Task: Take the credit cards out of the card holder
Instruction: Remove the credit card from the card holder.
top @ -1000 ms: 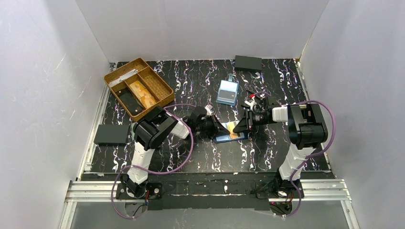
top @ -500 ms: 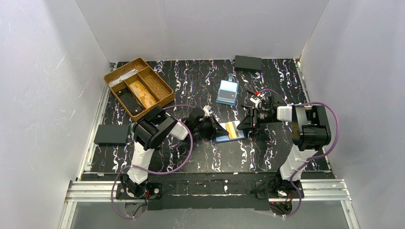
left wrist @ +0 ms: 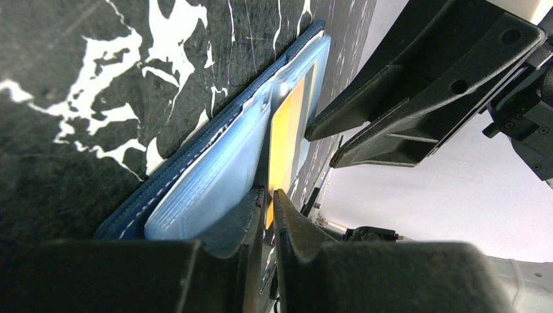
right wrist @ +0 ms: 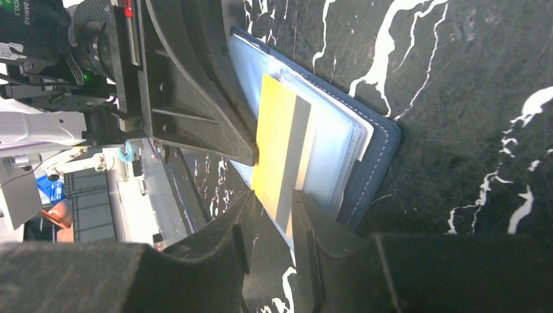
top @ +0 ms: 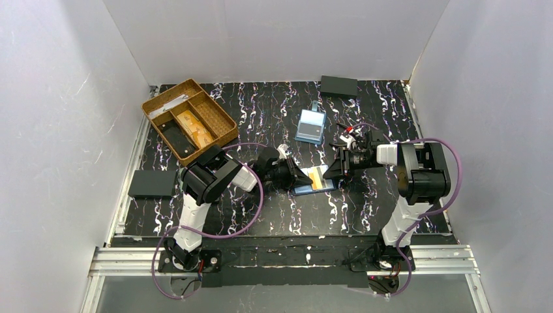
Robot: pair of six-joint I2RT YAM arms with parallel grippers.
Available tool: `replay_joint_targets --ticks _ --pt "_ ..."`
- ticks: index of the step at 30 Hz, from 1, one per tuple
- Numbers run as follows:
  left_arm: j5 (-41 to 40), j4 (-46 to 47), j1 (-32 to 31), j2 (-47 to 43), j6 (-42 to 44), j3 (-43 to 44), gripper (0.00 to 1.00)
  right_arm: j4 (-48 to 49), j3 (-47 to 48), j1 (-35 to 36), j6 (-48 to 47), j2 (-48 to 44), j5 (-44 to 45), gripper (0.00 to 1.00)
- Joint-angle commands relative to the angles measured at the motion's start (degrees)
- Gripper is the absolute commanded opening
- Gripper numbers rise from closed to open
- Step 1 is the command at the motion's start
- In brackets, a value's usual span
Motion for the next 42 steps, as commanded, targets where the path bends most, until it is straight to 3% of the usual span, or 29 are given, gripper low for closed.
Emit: replay_joint_targets --ticks 1,7,11,29,37,42 --pt "0.4 -4.7 0.3 0.2 1.3 0.2 0.15 -2.0 1.6 1.3 -2.9 1.7 1.7 0.36" --pt "0.7 -4.5 0.2 0.6 1.1 0.7 0.16 -2.7 2.0 1.5 -3.3 2.4 1.4 0.35" --pt "0.8 -3.7 0.3 0.7 0.8 0.5 0.0 -2.8 2.1 1.5 -3.4 2.5 3.0 0.35" --pt "1.8 -0.3 3.9 -4.9 1.2 -7.5 0.0 -4.4 2.2 -1.3 -3.4 3.1 15.8 0.35" --pt "3.4 -0.3 5.7 -10.6 3.9 -12.4 0.0 -4.3 2.3 -1.4 -4.4 1.5 13.6 0.35" --pt "3.7 -1.4 6.3 -16.5 6.6 -16.2 0.0 -7.7 4.0 -1.5 -10.7 -1.5 5.6 0.38"
